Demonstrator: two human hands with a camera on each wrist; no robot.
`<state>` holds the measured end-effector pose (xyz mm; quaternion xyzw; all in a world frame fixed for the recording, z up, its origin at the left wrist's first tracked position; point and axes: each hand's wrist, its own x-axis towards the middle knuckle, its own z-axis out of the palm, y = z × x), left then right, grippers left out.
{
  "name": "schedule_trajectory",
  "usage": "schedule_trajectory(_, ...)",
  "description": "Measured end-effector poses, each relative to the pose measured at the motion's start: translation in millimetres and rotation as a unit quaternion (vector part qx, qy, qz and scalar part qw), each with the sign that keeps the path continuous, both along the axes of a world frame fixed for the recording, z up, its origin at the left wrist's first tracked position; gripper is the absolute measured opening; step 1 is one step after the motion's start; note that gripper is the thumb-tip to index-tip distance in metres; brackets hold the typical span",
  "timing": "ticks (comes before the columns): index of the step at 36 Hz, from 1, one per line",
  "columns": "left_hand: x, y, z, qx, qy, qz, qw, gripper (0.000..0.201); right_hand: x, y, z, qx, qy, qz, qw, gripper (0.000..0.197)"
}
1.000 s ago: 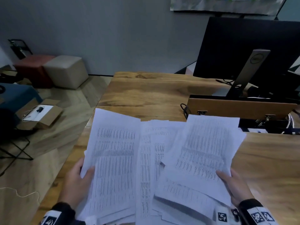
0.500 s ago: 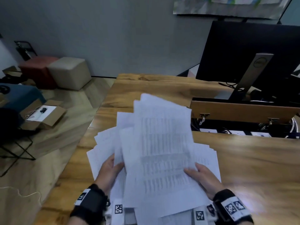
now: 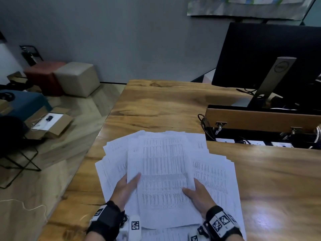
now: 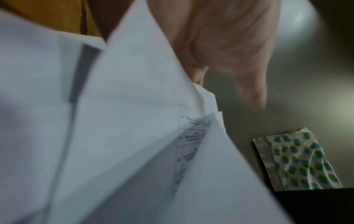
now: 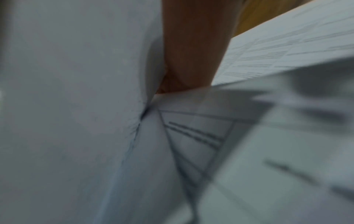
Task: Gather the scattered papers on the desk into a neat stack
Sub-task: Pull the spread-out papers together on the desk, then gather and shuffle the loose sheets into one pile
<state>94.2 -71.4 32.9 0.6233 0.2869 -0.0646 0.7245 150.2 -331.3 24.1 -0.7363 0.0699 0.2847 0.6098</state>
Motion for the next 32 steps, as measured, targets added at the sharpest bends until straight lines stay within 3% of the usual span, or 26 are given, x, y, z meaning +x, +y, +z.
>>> schedule_trajectory(3,1.8,10.7,-11.6,0.049,-0.003,-0.008,0.999,0.042,-0.7,3.6,0.2,-0.035,-0.032,-0.004,0.999,0.013)
schedule_trajectory(5,0.5,20.1,-14.7,0.043,-0.006,0.012,0.999,0.04,1.7,-2.8,-2.0,-0.139,-0.068,-0.066,0.986,0.011)
schedule_trajectory(6,-0.3,25.7,-15.8,0.034,-0.01,0.029,0.999,0.041,2.5,-8.4,-3.2,-0.228,-0.076,-0.1,0.966,0.015)
schedule_trajectory(8,-2.6,37.9,-18.3,0.02,-0.016,0.05,0.998,0.043,1.7,-24.2,-3.9,-0.408,-0.041,-0.123,0.904,0.038)
schedule_trajectory(10,-5.1,48.7,-24.9,0.019,-0.011,0.052,0.998,0.044,0.2,-39.6,-9.6,-0.498,0.037,-0.097,0.861,0.074)
schedule_trajectory(12,-7.0,57.1,-32.1,0.018,-0.008,0.045,0.999,0.046,-1.2,-49.0,-17.3,-0.515,0.083,-0.081,0.85,0.102)
schedule_trajectory(15,-10.2,59.2,-35.3,0.015,-0.018,0.039,0.999,0.046,-1.6,-49.6,-23.7,-0.525,0.067,-0.094,0.843,0.113)
schedule_trajectory(20,-15.3,52.8,-38.3,0.022,-0.018,0.041,0.999,0.041,-0.9,-42.7,-25.3,-0.508,0.065,-0.124,0.85,0.099)
schedule_trajectory(29,-19.4,50.3,-35.4,0.06,-0.017,0.045,0.997,0.038,0.2,-60.8,-29.8,-0.419,-0.043,-0.193,0.886,0.008)
schedule_trajectory(32,-19.6,51.8,-39.0,0.067,-0.015,0.05,0.996,0.039,1.5,-68.6,-22.9,-0.384,-0.09,-0.214,0.894,0.024)
